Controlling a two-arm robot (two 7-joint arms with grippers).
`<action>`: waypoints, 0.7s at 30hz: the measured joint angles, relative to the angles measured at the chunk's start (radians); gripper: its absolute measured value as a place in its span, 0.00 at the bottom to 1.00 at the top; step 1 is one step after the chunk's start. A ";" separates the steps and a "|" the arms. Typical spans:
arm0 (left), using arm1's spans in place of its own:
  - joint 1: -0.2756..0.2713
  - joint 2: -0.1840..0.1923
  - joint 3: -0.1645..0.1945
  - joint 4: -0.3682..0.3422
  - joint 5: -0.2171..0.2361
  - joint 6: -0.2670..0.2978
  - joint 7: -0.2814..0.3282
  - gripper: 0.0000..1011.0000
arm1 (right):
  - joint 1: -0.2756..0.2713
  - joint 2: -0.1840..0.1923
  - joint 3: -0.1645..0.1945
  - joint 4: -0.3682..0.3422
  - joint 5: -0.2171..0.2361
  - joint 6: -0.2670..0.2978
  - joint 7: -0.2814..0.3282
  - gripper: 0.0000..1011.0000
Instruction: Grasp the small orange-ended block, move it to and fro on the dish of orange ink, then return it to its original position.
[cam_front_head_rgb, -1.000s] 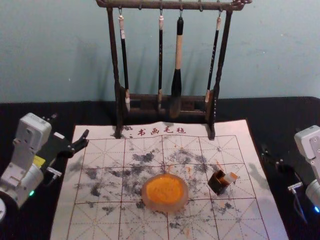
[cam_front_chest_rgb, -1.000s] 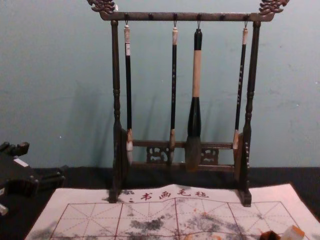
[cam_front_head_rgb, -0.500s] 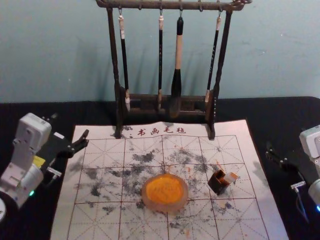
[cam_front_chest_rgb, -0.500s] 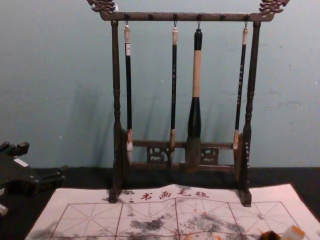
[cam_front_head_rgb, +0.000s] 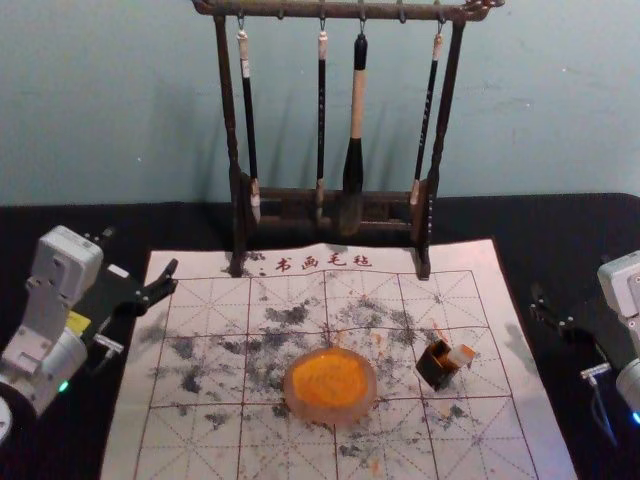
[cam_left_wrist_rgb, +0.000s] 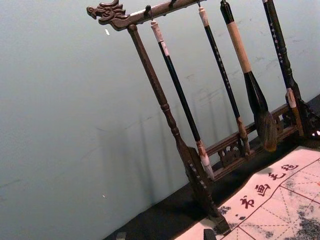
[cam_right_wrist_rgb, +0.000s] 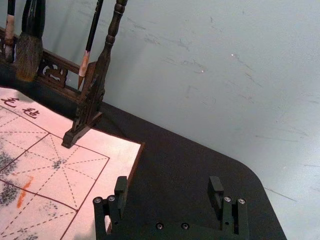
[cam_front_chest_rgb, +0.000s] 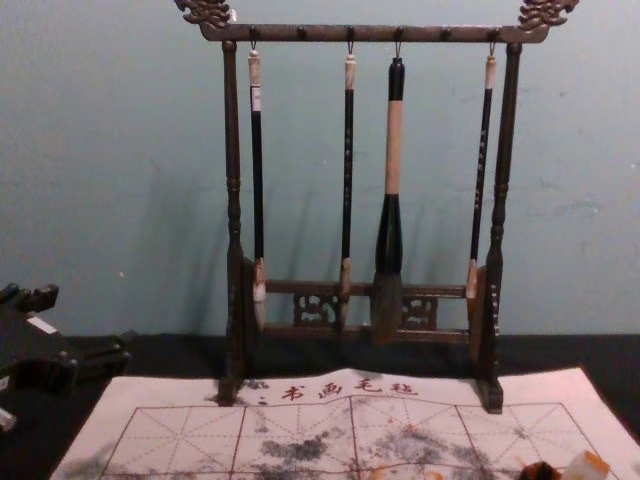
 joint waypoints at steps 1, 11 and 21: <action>0.000 0.000 0.000 0.000 0.000 0.000 0.000 0.99 | 0.000 0.000 0.000 0.000 0.000 0.000 0.000 0.99; 0.000 0.000 0.000 0.000 0.000 0.000 0.000 0.99 | 0.000 0.001 -0.001 -0.001 -0.001 0.001 0.000 0.99; 0.000 0.000 0.000 0.000 0.000 0.000 0.000 0.99 | -0.001 0.001 -0.001 -0.001 -0.001 0.001 0.000 0.99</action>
